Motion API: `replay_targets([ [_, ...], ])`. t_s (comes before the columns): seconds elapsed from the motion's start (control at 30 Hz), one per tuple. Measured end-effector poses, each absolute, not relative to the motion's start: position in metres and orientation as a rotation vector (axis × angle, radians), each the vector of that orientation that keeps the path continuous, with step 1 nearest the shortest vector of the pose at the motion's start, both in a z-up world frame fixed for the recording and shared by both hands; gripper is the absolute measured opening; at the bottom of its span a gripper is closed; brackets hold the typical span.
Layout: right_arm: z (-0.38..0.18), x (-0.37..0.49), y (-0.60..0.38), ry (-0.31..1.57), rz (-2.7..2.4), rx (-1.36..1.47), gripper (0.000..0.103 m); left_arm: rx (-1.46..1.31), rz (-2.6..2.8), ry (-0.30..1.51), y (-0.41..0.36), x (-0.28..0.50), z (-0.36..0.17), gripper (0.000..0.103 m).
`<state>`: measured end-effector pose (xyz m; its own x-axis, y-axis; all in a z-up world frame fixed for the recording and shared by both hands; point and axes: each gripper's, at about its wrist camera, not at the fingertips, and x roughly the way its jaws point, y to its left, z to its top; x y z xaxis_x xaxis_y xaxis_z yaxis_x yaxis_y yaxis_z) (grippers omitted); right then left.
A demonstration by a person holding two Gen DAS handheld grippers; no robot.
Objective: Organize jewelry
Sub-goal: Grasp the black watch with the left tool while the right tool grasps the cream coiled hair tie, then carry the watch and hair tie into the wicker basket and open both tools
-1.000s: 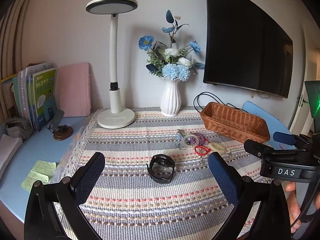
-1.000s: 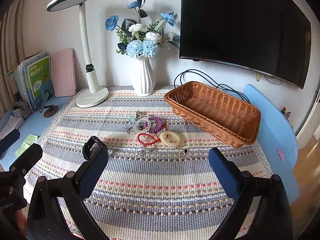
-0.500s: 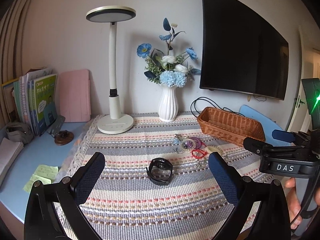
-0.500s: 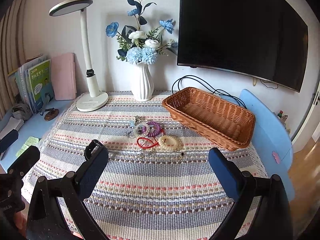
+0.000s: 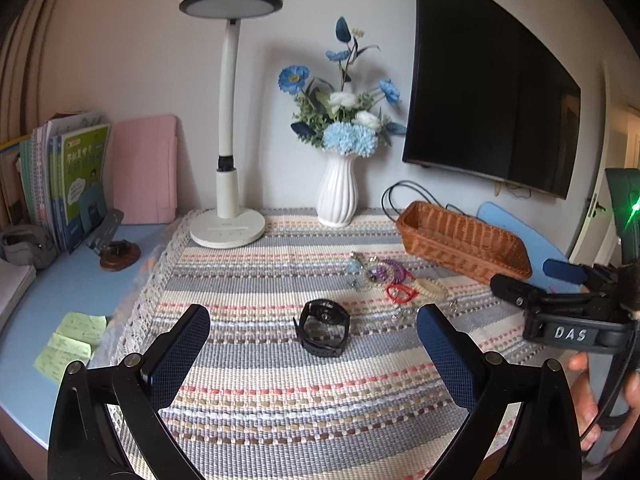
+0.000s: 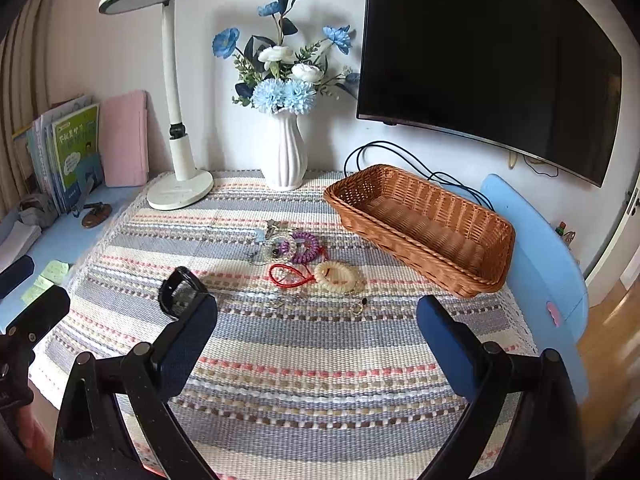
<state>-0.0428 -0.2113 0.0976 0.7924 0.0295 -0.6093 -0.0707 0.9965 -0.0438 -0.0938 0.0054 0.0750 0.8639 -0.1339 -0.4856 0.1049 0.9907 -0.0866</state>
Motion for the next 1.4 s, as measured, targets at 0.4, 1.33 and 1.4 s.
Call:
replay_targets([
  [0.4, 0.060, 0.002, -0.255, 0.738, 0.107, -0.045, 0.075, -0.173, -0.306, 0.842, 0.033, -0.016, 0.018, 0.072],
  [1.33, -0.004, 0.122, -0.247, 0.969, 0.211, -0.168, 0.011, -0.115, -0.182, 0.971, -0.008, 0.071, -0.035, 0.012],
  [1.4, 0.002, 0.114, -0.252, 0.975, 0.280, -0.113, 0.011, -0.136, -0.201, 0.970, -0.007, 0.069, -0.034, 0.012],
])
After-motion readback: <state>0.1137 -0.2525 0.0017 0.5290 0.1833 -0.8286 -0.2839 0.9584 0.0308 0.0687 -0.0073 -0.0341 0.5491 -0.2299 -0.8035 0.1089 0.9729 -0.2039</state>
